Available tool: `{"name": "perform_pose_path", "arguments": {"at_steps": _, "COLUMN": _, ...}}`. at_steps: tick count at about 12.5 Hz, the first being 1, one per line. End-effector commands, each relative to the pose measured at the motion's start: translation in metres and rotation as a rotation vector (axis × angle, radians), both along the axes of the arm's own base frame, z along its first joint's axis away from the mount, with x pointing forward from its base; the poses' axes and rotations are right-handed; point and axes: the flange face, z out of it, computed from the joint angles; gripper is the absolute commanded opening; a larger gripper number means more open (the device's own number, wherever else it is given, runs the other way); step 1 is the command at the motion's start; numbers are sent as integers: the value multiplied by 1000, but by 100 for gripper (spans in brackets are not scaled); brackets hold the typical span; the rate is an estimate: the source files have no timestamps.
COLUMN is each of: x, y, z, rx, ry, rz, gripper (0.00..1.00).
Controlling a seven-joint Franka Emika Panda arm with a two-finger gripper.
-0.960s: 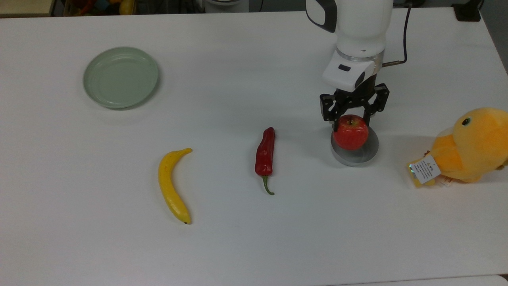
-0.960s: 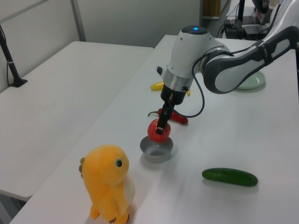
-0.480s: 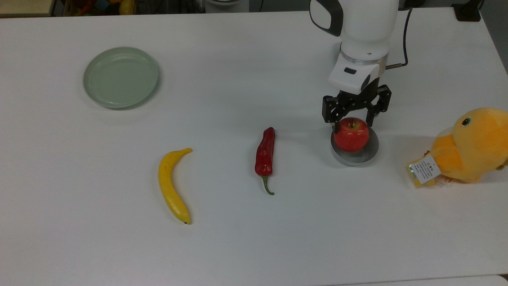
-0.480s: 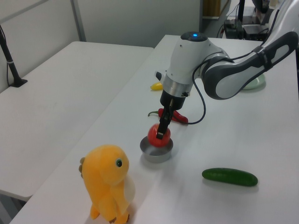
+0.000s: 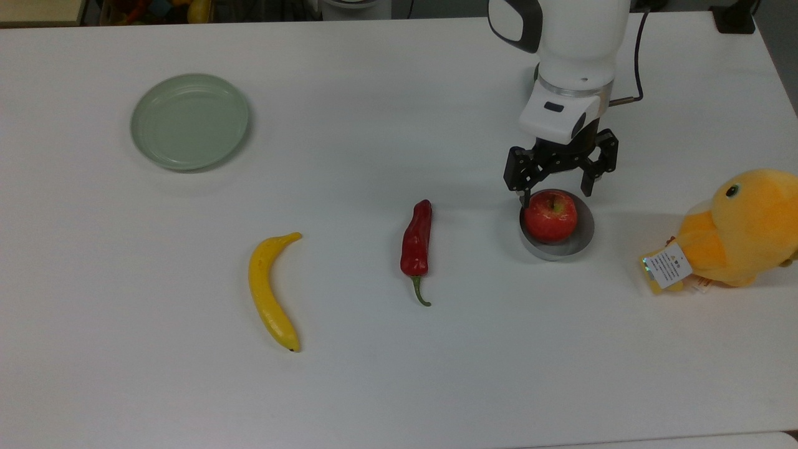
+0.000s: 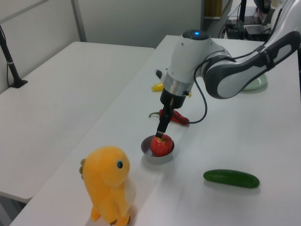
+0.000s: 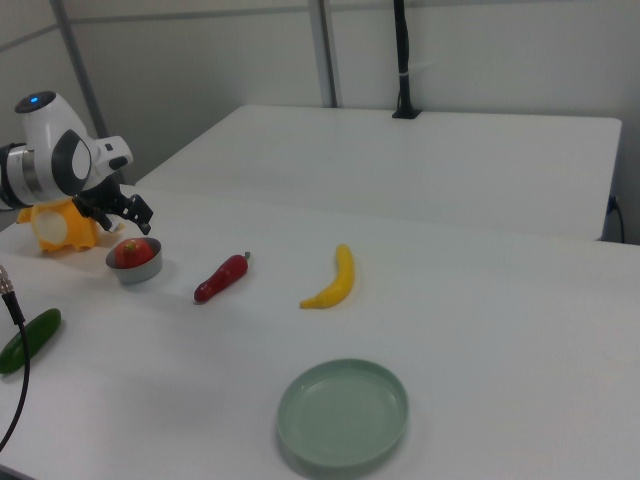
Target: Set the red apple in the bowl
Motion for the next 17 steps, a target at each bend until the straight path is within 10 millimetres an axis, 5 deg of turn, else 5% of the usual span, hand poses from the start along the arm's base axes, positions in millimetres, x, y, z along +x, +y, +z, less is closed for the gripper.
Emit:
{"name": "perform_pose_path", "arguments": {"at_steps": 1, "x": -10, "y": -33, "z": 52, "rx": -42, "ry": 32, "rz": -62, "gripper": 100}}
{"name": "perform_pose_path", "arguments": {"at_steps": 7, "x": -51, "y": -180, "z": 148, "rx": -130, "ry": 139, "rz": -227, "gripper": 100}}
{"name": "perform_pose_path", "arguments": {"at_steps": 11, "x": -72, "y": -256, "z": 162, "rx": -131, "ry": 166, "rz": -345, "gripper": 100}}
{"name": "perform_pose_path", "arguments": {"at_steps": 17, "x": -83, "y": -272, "z": 164, "rx": -118, "ry": 251, "rz": -303, "gripper": 100}}
